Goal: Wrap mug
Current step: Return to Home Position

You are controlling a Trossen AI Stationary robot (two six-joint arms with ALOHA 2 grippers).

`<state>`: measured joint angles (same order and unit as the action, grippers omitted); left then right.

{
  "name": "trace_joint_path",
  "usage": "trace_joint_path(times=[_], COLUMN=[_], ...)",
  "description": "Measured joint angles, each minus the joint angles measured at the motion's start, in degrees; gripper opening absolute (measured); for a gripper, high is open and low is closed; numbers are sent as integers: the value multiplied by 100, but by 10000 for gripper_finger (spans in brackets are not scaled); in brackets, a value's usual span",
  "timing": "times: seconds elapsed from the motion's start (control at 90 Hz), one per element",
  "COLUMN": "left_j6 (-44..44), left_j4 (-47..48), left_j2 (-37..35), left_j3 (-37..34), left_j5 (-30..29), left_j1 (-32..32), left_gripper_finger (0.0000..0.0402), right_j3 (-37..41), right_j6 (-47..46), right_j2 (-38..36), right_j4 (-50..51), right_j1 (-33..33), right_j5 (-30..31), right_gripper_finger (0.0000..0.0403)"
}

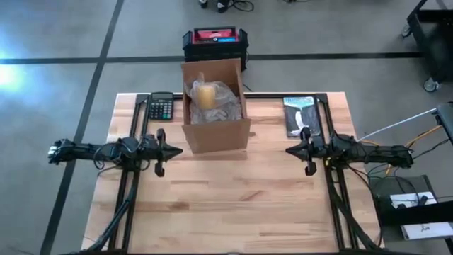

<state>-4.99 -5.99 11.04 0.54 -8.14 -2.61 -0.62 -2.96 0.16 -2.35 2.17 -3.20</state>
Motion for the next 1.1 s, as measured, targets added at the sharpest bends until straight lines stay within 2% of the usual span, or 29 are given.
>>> trace_joint_path(times=[0.589,1.1], left_j6=[0,0], left_j4=[1,-1], left_j2=[687,978], left_j3=[-4,-4], left_j5=[-2,-2], left_j1=[0,0], left_gripper_finger=[0,0], right_j3=[2,2], right_j6=[0,0], right_j2=[2,2], right_j4=[0,0], right_j1=[0,0], right_j5=[0,2], right_gripper_finger=[0,0])
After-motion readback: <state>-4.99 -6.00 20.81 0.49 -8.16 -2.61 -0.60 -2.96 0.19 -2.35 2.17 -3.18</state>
